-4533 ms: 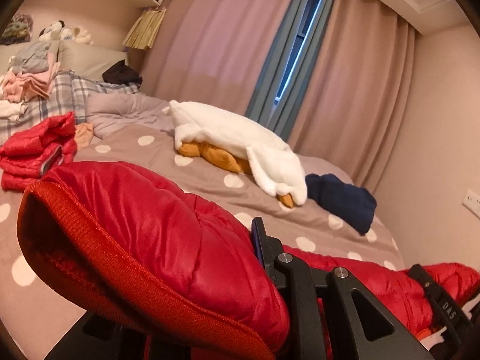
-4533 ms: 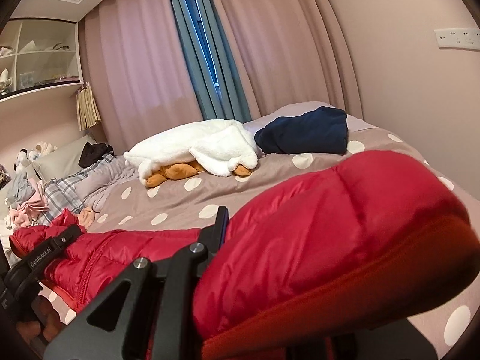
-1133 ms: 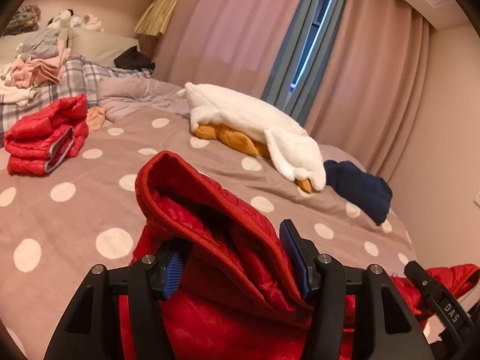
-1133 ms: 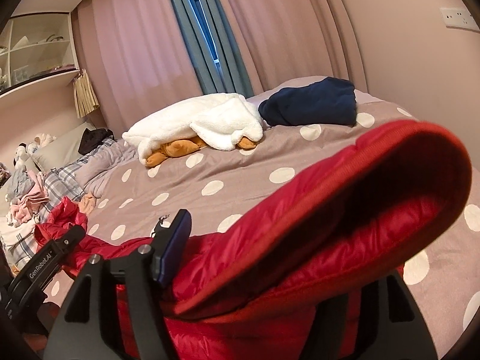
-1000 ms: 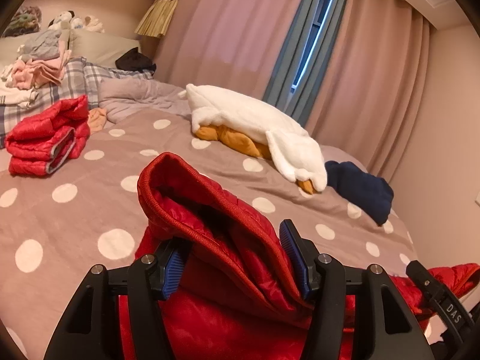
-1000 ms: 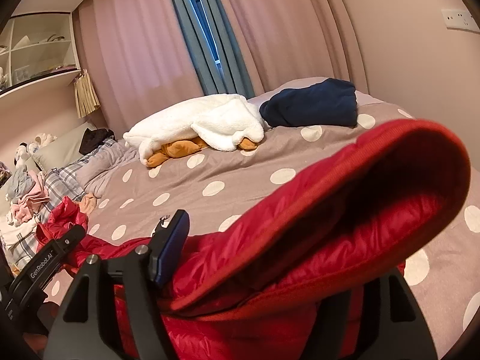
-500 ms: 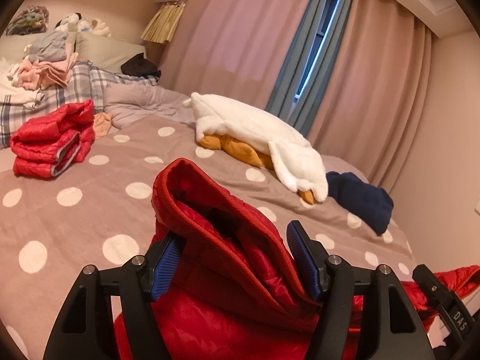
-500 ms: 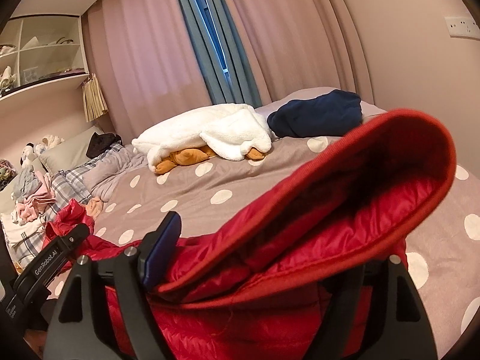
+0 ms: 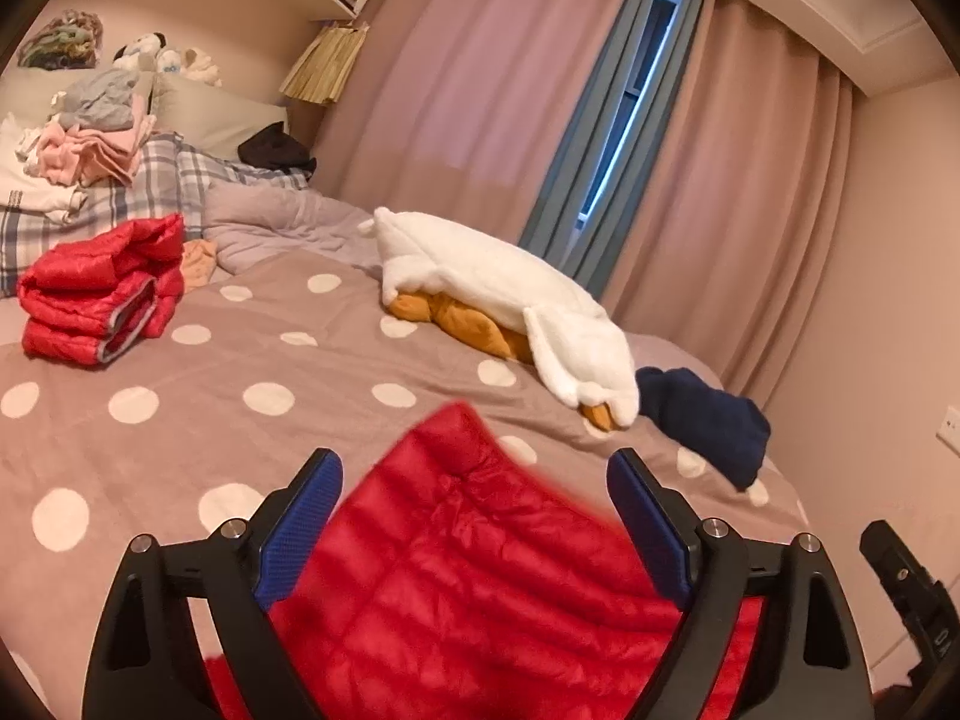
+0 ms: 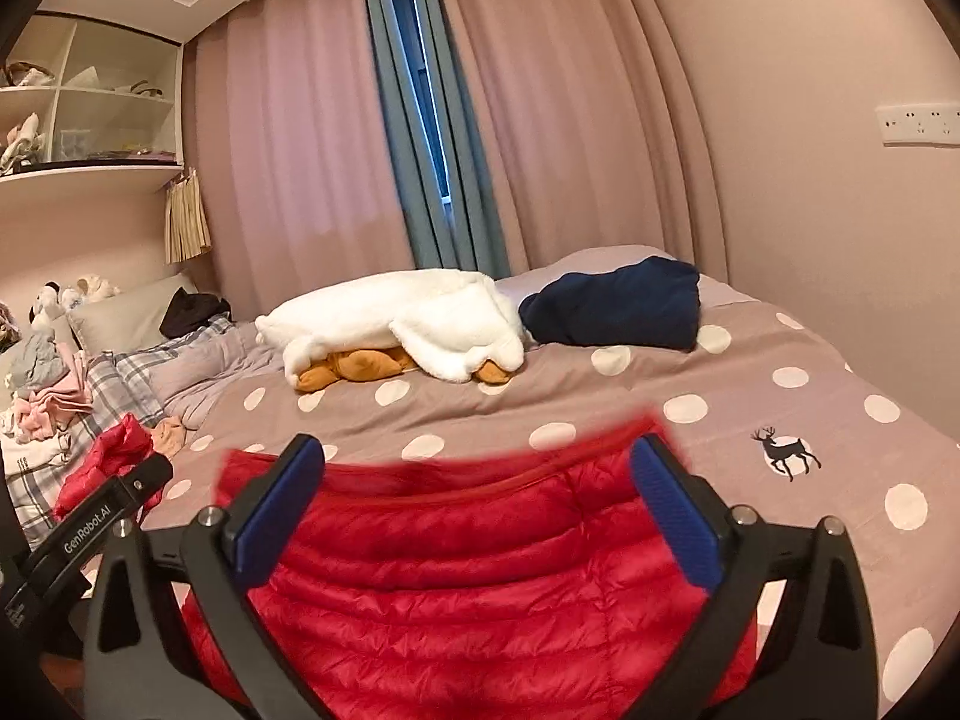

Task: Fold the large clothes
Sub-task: 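Open both tools and lift them off the folded jacket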

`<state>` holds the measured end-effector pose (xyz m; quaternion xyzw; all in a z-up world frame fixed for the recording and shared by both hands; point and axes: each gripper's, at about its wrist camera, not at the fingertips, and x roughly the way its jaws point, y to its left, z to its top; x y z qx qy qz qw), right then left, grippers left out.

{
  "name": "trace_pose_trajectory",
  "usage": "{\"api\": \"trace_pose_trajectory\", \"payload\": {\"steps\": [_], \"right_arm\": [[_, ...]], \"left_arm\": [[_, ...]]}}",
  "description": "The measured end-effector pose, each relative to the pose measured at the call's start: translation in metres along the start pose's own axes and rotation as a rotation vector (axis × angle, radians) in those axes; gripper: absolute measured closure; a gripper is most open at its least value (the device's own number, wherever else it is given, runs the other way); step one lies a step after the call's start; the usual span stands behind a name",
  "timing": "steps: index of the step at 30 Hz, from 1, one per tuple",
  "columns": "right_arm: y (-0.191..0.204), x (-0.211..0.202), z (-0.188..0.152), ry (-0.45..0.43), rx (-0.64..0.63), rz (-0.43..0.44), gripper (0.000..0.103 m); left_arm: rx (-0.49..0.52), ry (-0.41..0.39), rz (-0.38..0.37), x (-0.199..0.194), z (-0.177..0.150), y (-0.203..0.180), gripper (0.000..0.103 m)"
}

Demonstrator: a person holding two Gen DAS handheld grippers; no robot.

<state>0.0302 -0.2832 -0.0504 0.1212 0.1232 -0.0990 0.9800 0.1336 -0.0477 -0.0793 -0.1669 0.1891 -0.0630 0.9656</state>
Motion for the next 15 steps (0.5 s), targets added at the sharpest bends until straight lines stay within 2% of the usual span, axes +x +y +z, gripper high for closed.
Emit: {"api": "trace_pose_trajectory", "payload": {"steps": [3, 7, 15], "right_arm": [[-0.0084, 0.0035, 0.0024, 0.018, 0.045, 0.019, 0.001], [-0.0089, 0.0026, 0.0036, 0.010, 0.035, -0.010, 0.001], [-0.0047, 0.0021, 0.0020, 0.018, 0.033, -0.008, 0.001]], "left_arm": [[-0.001, 0.001, -0.007, -0.0004, -0.0015, -0.0010, 0.009], [0.018, -0.002, -0.004, -0.0012, -0.0031, -0.0051, 0.009], [0.026, 0.012, -0.010, -0.0021, -0.0043, -0.0072, 0.009]]}}
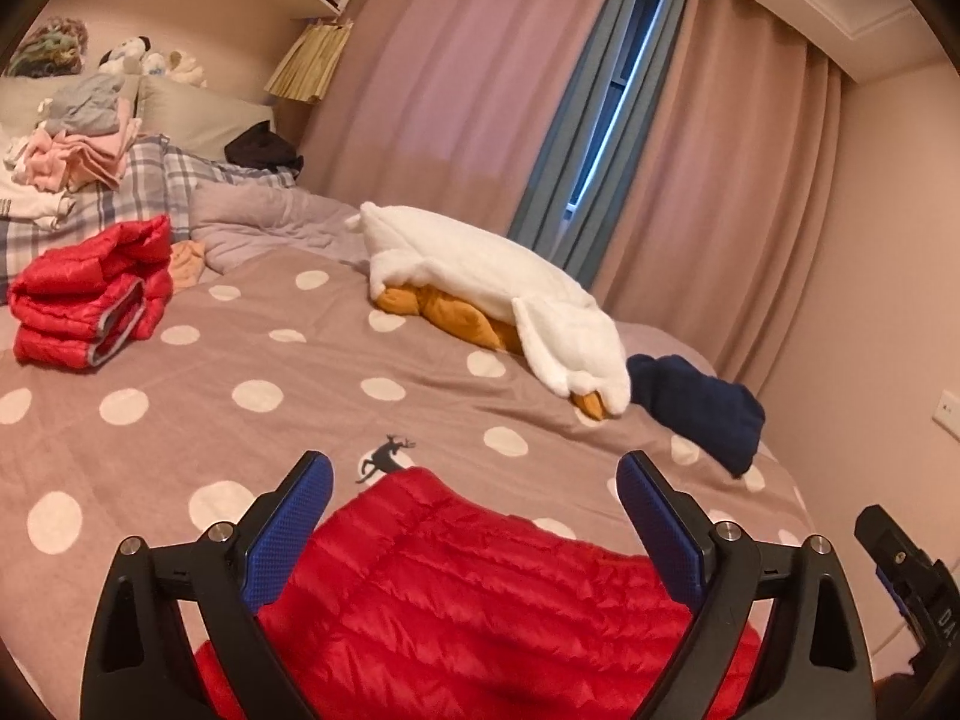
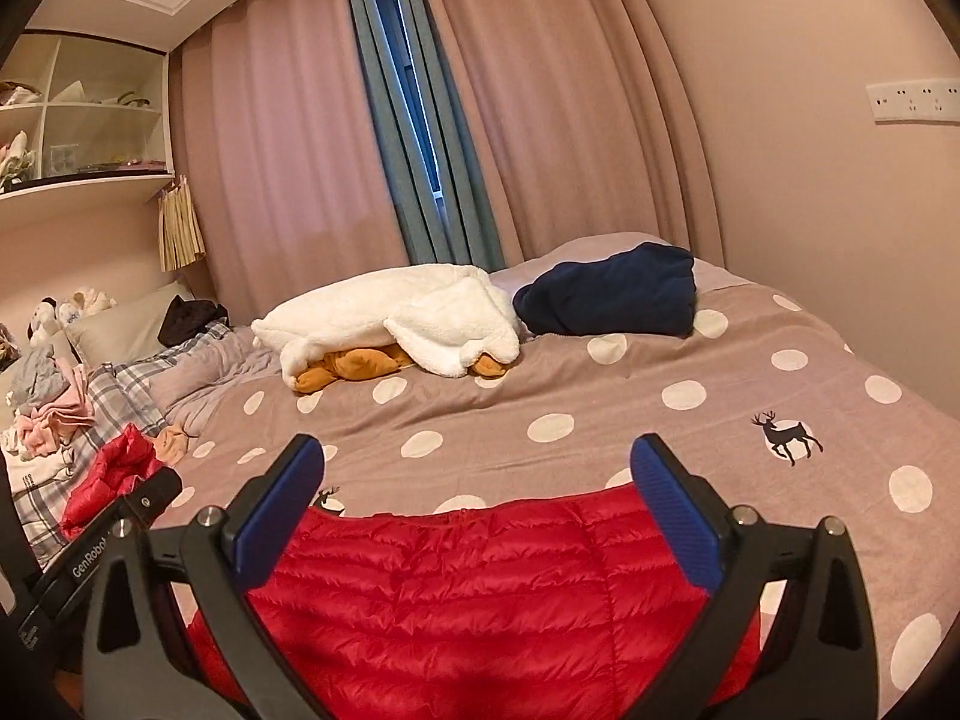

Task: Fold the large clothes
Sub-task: 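Open both tools and lift them off the folded jacket, then grasp the folded jacket edge with both tools side by side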

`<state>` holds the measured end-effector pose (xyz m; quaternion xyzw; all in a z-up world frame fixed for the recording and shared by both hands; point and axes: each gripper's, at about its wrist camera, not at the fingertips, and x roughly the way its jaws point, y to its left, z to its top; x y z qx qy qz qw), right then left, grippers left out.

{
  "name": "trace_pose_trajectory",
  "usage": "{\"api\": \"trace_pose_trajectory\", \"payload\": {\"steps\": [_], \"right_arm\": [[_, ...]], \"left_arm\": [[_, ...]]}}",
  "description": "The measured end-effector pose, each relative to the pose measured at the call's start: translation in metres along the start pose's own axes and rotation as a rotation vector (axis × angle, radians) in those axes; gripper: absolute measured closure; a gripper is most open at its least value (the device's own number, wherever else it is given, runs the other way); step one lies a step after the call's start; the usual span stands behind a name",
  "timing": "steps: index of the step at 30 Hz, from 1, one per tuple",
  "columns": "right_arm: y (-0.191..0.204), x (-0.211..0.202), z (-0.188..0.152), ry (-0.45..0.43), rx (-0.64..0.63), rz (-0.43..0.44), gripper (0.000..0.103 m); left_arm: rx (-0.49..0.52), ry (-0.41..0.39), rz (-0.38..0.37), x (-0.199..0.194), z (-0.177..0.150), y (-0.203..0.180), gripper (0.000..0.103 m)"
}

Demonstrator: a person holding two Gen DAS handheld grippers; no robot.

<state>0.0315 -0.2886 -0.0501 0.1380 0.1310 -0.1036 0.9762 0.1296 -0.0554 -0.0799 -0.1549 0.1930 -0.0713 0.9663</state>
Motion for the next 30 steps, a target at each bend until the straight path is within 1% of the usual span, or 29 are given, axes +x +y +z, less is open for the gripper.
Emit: {"api": "trace_pose_trajectory", "payload": {"steps": [3, 11, 14, 18, 20, 22, 25, 30], "right_arm": [[0.001, 0.001, -0.001, 0.005, 0.001, -0.004, 0.000], [-0.001, 0.002, -0.001, 0.020, 0.005, -0.021, 0.000], [-0.001, 0.004, -0.002, 0.028, 0.004, -0.021, 0.000], [-0.003, 0.011, -0.006, 0.054, 0.017, -0.016, 0.000], [-0.005, 0.019, -0.010, 0.071, 0.018, -0.033, 0.000], [-0.008, 0.028, -0.015, 0.102, 0.016, -0.066, 0.000], [-0.010, 0.041, -0.021, 0.144, 0.012, -0.078, 0.000], [-0.015, 0.059, -0.033, 0.196, 0.012, -0.102, 0.000]], "left_arm": [[-0.005, 0.002, -0.006, 0.000, 0.000, 0.001, 0.009], [-0.009, 0.027, 0.007, 0.004, 0.000, 0.000, 0.008], [-0.017, 0.036, -0.020, 0.006, 0.000, 0.000, 0.002], [-0.033, 0.049, -0.039, 0.011, -0.002, 0.002, 0.001], [-0.028, 0.054, -0.019, 0.019, -0.005, 0.003, 0.001], [-0.012, 0.085, 0.015, 0.029, -0.010, 0.004, 0.001], [0.006, 0.136, 0.022, 0.047, -0.018, 0.007, 0.001], [-0.013, 0.210, 0.038, 0.072, -0.040, 0.016, 0.001]]}}
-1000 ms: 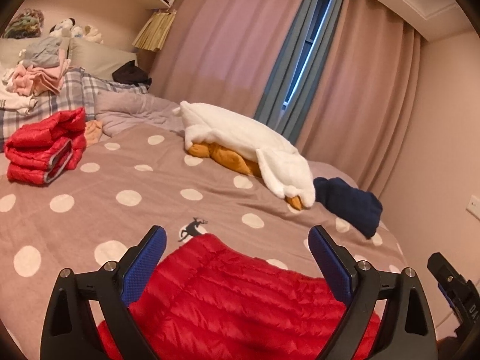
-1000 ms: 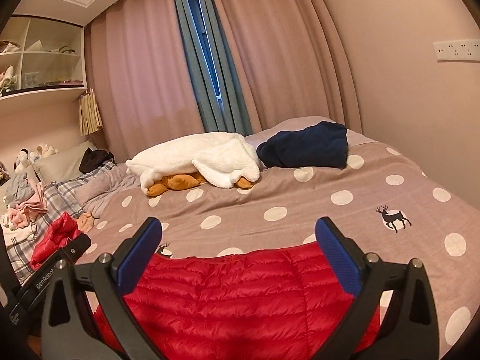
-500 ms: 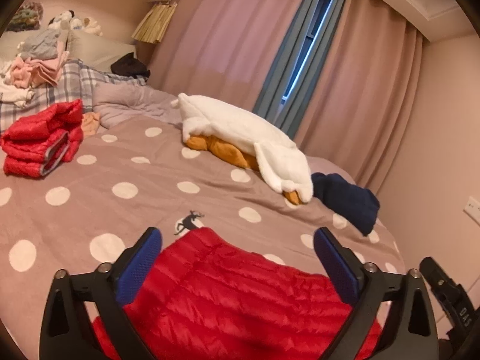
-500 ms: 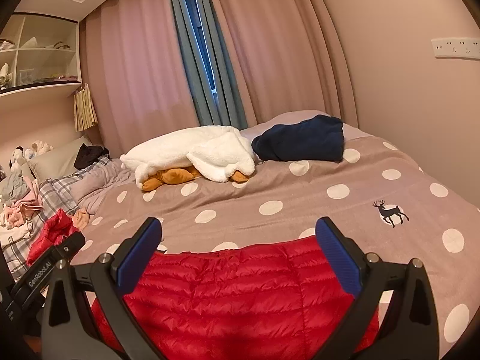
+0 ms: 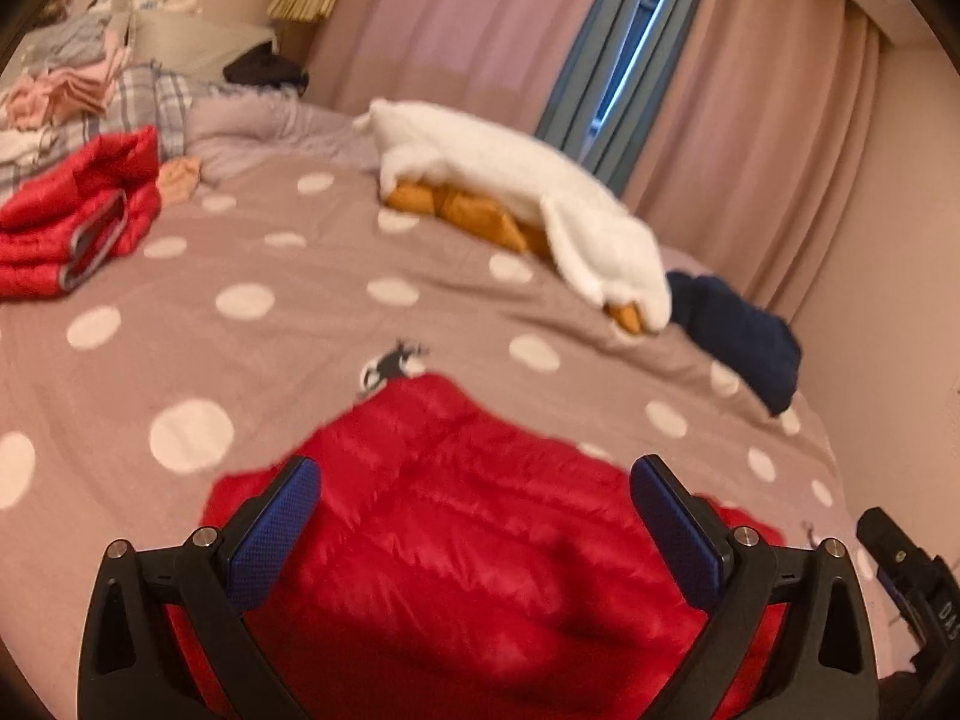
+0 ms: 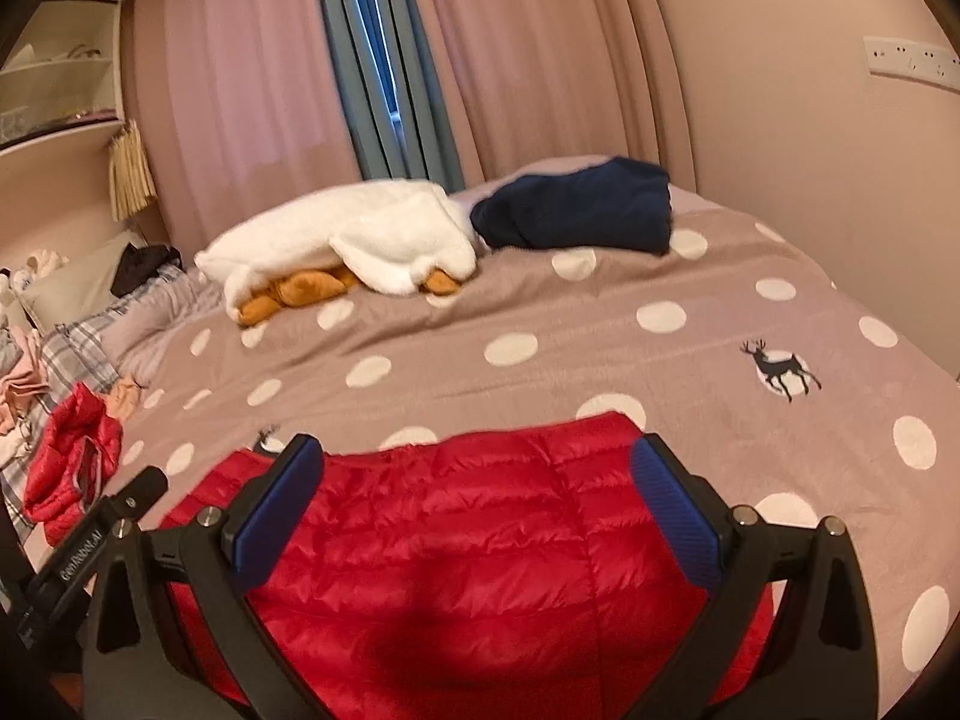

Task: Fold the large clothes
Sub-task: 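Grasp the folded jacket edge with both tools side by side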

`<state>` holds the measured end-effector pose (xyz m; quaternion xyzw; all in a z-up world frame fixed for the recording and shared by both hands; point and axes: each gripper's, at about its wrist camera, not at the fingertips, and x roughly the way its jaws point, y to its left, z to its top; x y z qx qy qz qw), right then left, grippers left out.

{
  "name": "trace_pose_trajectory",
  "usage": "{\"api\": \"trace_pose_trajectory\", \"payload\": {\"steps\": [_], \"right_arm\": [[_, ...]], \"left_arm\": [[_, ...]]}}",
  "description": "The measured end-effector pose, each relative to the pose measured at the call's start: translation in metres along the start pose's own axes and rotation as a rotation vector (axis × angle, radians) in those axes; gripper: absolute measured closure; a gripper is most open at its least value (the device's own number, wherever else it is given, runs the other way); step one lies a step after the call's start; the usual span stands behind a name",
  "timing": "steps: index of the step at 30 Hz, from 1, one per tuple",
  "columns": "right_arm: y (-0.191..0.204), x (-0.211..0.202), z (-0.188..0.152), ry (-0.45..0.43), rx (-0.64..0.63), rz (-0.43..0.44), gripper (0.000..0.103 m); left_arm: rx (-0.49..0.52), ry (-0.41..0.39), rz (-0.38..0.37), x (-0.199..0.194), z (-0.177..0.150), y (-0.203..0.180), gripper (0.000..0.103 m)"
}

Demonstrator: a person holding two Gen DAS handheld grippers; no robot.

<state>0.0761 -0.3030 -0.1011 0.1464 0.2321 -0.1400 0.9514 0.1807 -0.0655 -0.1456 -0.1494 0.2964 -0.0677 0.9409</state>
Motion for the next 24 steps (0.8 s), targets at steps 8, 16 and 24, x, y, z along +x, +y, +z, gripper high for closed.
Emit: {"api": "trace_pose_trajectory", "payload": {"steps": [8, 16, 24], "right_arm": [[-0.016, 0.038, -0.018, 0.090, 0.022, -0.032, 0.013], [-0.030, 0.065, -0.038, 0.143, 0.059, -0.068, 0.066], [-0.029, 0.092, -0.061, 0.143, 0.020, -0.101, 0.070]], "left_arm": [[0.080, 0.044, 0.103, 0.021, -0.016, -0.002, 0.043], [0.105, 0.009, 0.122, 0.032, -0.025, -0.001, 0.066], [0.111, 0.032, 0.108, 0.057, -0.038, 0.002, 0.068]]}}
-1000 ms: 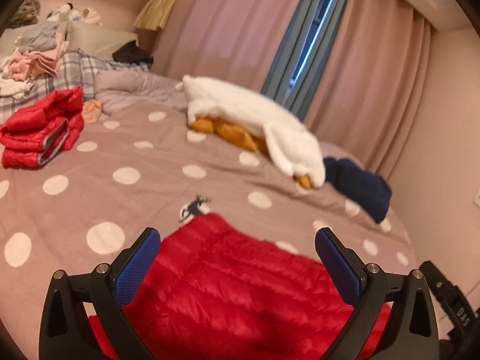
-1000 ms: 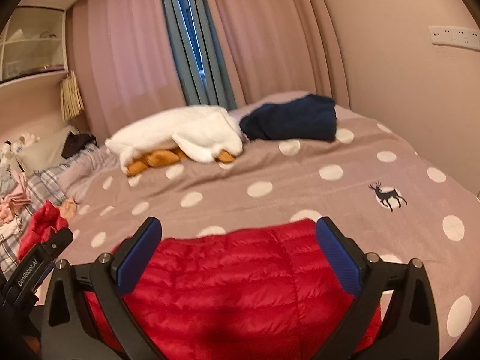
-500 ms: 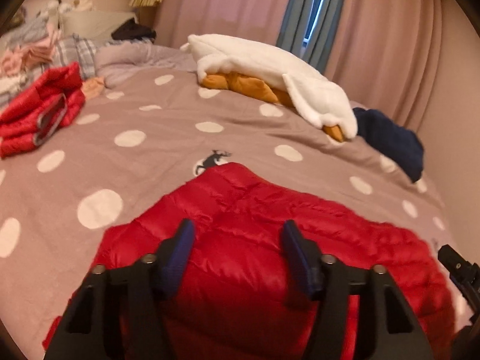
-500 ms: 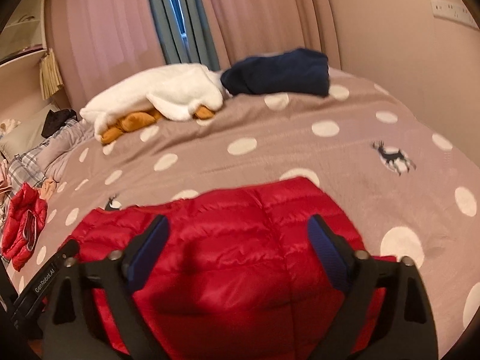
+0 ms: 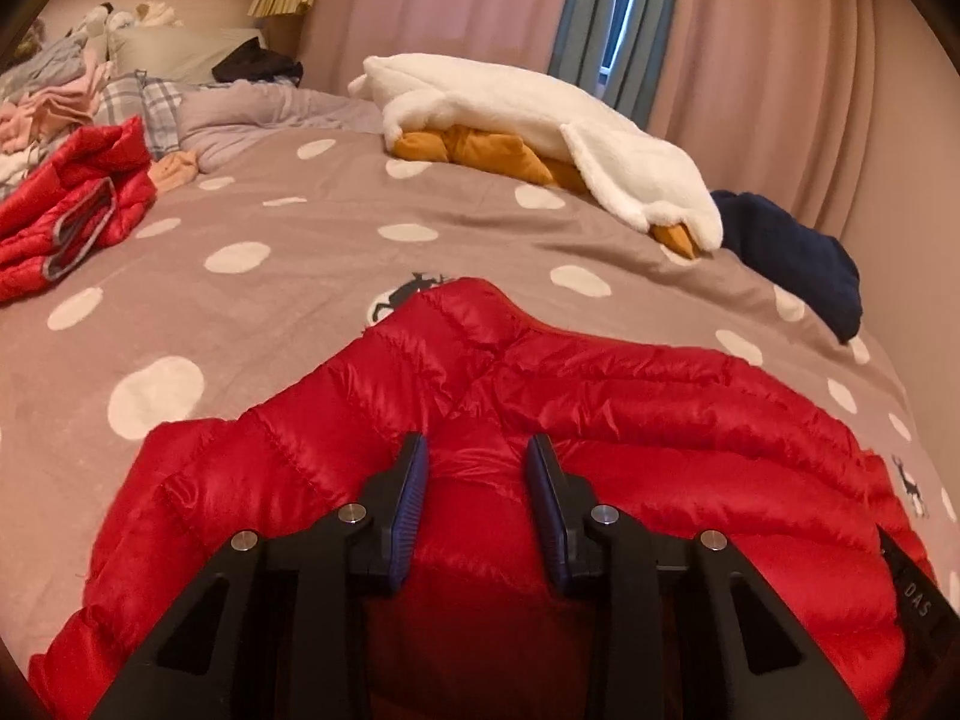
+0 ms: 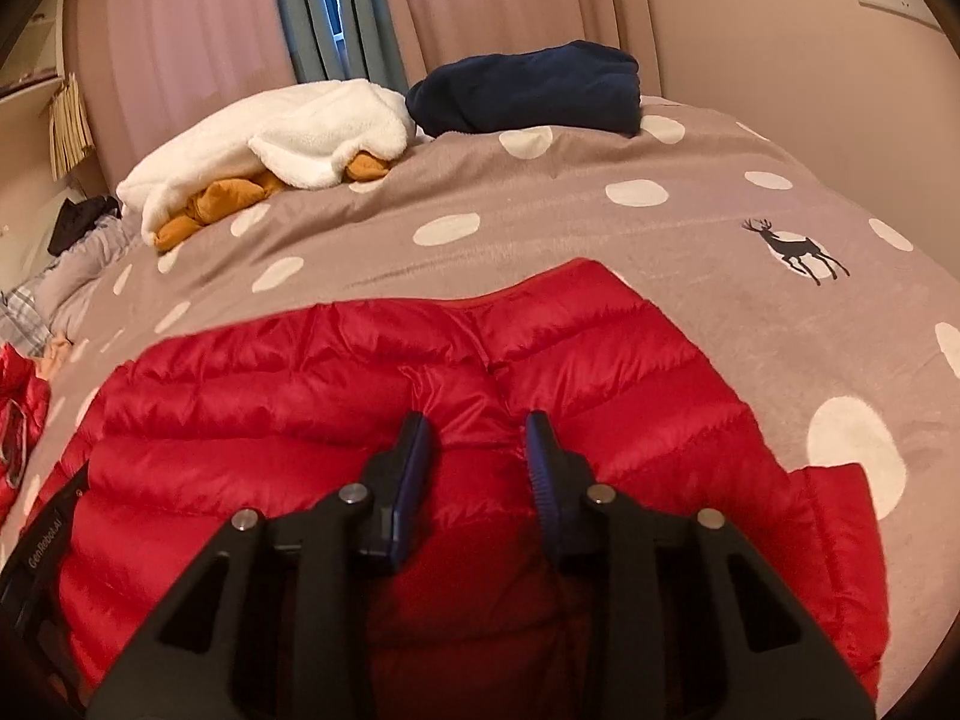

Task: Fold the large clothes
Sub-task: 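Grasp the folded jacket edge with both tools side by side, then lift the grasped edge with both tools and fold it over the jacket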

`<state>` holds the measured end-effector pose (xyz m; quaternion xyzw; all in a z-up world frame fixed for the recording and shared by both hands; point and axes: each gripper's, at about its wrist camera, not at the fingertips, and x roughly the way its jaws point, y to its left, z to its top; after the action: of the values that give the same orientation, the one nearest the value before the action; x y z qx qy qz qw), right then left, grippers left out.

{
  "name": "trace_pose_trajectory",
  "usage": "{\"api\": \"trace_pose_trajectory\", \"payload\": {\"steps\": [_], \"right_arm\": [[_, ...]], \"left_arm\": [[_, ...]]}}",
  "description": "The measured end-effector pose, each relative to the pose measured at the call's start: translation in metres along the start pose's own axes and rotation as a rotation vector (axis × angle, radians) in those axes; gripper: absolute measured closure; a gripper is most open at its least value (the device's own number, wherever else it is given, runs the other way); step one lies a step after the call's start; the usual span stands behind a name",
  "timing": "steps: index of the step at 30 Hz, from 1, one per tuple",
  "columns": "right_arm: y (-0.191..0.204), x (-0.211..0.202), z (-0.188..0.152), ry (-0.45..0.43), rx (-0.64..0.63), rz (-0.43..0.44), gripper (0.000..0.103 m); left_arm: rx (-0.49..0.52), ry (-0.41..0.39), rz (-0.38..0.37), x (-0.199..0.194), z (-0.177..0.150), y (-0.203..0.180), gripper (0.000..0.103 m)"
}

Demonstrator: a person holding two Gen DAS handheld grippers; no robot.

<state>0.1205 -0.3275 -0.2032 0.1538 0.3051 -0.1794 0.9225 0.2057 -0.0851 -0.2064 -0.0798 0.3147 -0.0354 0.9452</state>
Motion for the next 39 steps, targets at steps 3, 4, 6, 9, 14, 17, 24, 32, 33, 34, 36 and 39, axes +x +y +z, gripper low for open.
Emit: {"api": "trace_pose_trajectory", "payload": {"steps": [3, 4, 6, 9, 14, 17, 24, 32, 33, 34, 36, 39], "right_arm": [[-0.001, 0.005, -0.002, 0.010, -0.003, 0.002, 0.070], [-0.001, 0.006, -0.002, 0.013, -0.003, 0.004, 0.070], [-0.002, 0.009, -0.002, 0.021, -0.002, 0.009, 0.070], [0.000, 0.011, -0.003, 0.022, -0.008, -0.001, 0.070], [0.008, 0.014, -0.004, 0.025, -0.046, -0.050, 0.070], [0.007, 0.013, -0.004, 0.024, -0.050, -0.055, 0.070], [0.011, 0.014, -0.004, 0.025, -0.068, -0.079, 0.070], [0.010, 0.014, -0.005, 0.021, -0.062, -0.075, 0.070], [0.010, 0.013, -0.005, 0.019, -0.060, -0.072, 0.070], [0.009, 0.012, -0.005, 0.017, -0.054, -0.065, 0.070], [0.005, 0.010, -0.004, 0.011, -0.034, -0.040, 0.068], [0.003, 0.009, -0.002, 0.019, -0.019, -0.021, 0.066]], "left_arm": [[0.004, 0.006, 0.006, 0.002, 0.000, -0.001, 0.068], [0.005, 0.009, 0.007, 0.003, 0.000, -0.001, 0.068], [0.005, 0.013, 0.009, 0.004, -0.001, -0.001, 0.068], [0.021, 0.020, 0.027, 0.007, -0.002, -0.005, 0.068], [0.022, 0.025, 0.030, 0.008, -0.003, -0.004, 0.068], [0.020, 0.025, 0.029, 0.008, -0.003, -0.004, 0.068], [0.021, 0.023, 0.032, 0.009, -0.004, -0.003, 0.068], [0.023, 0.018, 0.027, 0.009, -0.004, -0.003, 0.068], [0.023, 0.017, 0.028, 0.008, -0.004, -0.003, 0.068], [0.024, 0.017, 0.029, 0.008, -0.003, -0.003, 0.068], [0.024, 0.016, 0.033, 0.007, -0.002, -0.003, 0.068], [0.020, 0.012, 0.025, 0.005, -0.001, -0.003, 0.067]]}}
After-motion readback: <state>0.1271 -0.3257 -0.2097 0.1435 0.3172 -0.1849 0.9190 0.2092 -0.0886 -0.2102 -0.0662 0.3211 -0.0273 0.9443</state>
